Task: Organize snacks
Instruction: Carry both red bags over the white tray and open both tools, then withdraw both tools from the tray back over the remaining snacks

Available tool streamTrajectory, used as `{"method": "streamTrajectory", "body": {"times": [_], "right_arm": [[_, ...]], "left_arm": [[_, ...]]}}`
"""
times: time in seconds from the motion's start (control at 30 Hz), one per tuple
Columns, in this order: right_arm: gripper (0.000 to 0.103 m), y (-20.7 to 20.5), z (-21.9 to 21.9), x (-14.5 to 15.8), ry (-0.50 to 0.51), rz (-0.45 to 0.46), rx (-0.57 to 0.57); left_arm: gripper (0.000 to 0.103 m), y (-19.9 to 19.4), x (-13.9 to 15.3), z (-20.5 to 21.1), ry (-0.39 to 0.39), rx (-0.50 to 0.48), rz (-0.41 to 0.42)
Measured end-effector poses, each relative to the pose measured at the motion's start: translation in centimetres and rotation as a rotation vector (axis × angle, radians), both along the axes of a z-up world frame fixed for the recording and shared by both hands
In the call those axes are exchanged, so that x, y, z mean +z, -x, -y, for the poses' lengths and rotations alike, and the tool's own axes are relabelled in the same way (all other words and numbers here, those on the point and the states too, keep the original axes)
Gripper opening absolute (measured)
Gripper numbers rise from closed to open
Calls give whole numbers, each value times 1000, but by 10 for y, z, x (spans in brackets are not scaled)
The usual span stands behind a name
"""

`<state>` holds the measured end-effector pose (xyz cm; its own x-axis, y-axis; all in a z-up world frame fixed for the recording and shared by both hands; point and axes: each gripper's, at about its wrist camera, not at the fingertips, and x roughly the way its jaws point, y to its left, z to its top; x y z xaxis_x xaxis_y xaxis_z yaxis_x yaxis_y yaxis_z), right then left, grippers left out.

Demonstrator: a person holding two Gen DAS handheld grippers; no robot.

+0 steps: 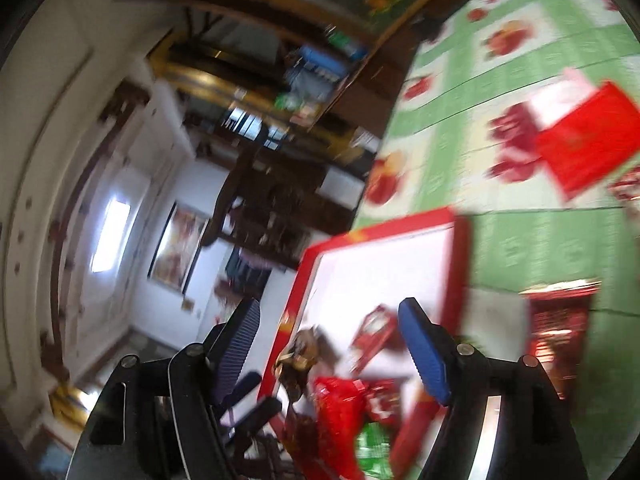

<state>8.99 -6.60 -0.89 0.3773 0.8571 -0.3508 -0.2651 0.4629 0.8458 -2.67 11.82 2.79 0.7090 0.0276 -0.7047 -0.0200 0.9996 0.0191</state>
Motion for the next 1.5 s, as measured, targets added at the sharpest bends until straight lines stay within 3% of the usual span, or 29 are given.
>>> {"method": "streamTrajectory", "body": {"times": [0.2,0.37,0.47,0.63,0.93,1.5], "right_arm": [[79,-7,61,5,-3,-19,-146],[80,-6,104,7,65,-28,-228],[80,0,126,12,107,-10,-269],[84,6,158,15,153,-5,-326],[84,10,167,16,163,-23,-327],[84,8,162,10,196,-77,-323]], "left_arm": [[70,-3,0,28,-22,-61,-19],[70,-8,5,58,-47,-130,-25],[79,-11,10,79,-69,-168,-18],[80,-19,13,115,-135,-220,5],[80,-34,2,155,-218,-248,-5],[80,-56,-19,182,-231,-268,-61]]}}
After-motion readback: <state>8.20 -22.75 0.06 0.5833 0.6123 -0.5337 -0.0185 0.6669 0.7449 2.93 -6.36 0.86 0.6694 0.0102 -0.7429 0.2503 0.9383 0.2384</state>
